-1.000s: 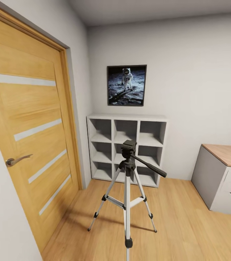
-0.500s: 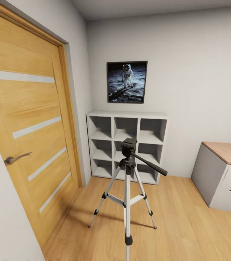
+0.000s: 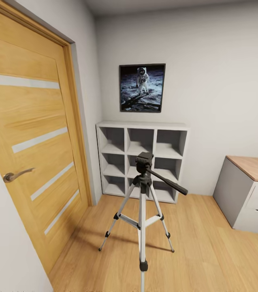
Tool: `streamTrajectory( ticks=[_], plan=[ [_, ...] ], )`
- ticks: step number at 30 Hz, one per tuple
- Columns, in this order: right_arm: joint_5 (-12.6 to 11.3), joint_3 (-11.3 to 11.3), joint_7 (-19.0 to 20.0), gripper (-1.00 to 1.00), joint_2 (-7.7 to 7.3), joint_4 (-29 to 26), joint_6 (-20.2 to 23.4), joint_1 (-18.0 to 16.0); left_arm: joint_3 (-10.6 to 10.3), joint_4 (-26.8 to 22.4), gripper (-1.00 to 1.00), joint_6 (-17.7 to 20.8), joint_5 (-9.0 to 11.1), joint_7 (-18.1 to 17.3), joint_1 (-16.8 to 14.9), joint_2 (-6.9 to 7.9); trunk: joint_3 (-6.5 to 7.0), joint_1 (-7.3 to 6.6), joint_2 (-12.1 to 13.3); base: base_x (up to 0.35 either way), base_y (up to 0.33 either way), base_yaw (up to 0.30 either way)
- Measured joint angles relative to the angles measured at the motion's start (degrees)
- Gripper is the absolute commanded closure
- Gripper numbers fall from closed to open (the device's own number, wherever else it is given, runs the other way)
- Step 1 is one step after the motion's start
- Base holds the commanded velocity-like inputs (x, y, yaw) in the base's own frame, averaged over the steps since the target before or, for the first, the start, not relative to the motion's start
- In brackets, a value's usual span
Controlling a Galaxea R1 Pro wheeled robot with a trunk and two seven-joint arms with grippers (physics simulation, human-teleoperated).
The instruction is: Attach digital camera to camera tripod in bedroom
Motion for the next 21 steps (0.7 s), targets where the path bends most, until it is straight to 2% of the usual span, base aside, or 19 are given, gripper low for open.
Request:
streamTrajectory(
  ticks=[21],
  plan=[
    [0.0,0.0,0.0,-1.00,0.04,0.0,0.1,0.0,0.0,0.0,1.00,0.8,-0.1,-0.2,0.0,0.05,-1.84,-0.01,0.1,0.000,0.000,0.000]
  ],
)
